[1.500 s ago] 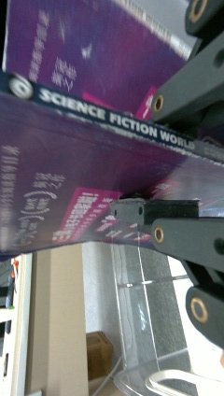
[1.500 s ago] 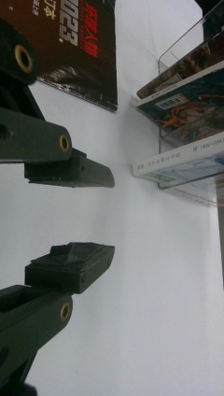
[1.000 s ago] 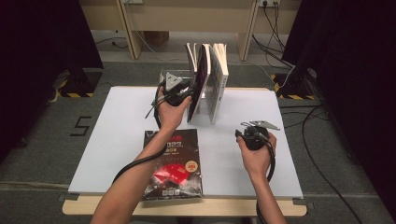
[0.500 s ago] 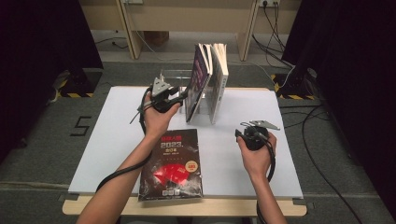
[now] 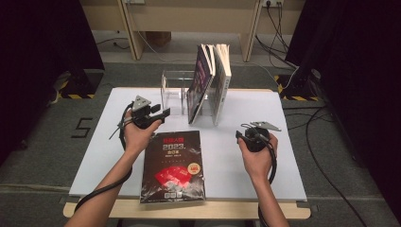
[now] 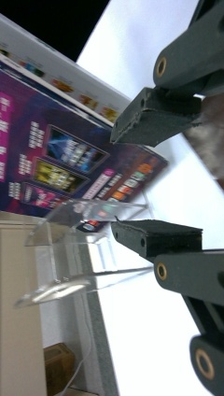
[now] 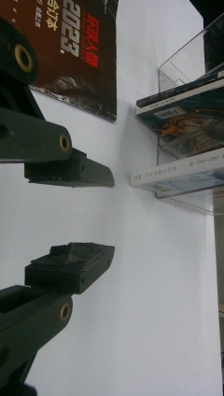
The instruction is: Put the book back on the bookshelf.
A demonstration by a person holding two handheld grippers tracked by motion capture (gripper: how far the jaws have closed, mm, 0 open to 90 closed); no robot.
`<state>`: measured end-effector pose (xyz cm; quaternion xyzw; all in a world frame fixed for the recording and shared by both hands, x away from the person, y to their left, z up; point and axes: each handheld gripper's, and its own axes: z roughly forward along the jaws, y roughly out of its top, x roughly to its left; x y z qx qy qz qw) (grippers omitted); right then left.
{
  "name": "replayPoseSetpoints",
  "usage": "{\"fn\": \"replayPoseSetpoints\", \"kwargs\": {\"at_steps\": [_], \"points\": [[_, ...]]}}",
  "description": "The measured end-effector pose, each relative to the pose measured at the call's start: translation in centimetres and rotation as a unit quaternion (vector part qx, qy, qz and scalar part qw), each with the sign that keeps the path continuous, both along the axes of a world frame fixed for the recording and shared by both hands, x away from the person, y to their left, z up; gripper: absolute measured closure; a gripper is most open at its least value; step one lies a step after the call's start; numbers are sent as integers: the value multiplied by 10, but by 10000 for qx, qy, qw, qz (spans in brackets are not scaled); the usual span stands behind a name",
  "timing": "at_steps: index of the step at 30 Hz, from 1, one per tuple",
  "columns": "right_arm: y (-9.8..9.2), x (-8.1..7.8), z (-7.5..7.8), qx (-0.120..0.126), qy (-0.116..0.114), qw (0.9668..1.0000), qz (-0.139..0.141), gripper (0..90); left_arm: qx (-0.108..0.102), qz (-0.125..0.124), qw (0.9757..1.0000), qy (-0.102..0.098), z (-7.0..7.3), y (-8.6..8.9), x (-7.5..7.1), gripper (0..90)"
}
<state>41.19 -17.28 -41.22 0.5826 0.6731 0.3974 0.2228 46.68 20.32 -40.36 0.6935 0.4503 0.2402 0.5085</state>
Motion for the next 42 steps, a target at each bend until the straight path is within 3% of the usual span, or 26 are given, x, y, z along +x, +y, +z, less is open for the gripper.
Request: {"fn": "replayPoseSetpoints", "kwargs": {"at_steps": [9, 16, 18, 22, 27, 36, 40, 42], "points": [[8, 1, -5, 7, 157, 9998, 112, 604, 248, -57, 9987, 442, -19, 20, -20, 505], [13, 3, -9, -20, 265, 9995, 191, 605, 381, 370, 9950, 844, -40, 54, -30, 597], [14, 3, -10, -38, 283, 9994, 202, 605, 453, 587, 9924, 986, -47, 64, -31, 651], [15, 4, -13, -74, 339, 9992, 221, 606, 603, 884, 9837, 1446, -65, 79, -28, 725], [16, 5, -16, -91, 416, 9988, 236, 605, 580, 885, 9769, 1856, -82, 79, -23, 774], [12, 6, -18, -104, 453, 9986, 245, 604, 468, 643, 9764, 2009, -86, 69, -16, 786], [11, 6, -19, -82, 484, 9985, 227, 603, 743, 639, 9757, 1958, -85, 61, -14, 816], [10, 5, -19, -83, 516, 9984, 212, 603, 777, 625, 9758, 1947, -85, 60, -14, 828]]}}
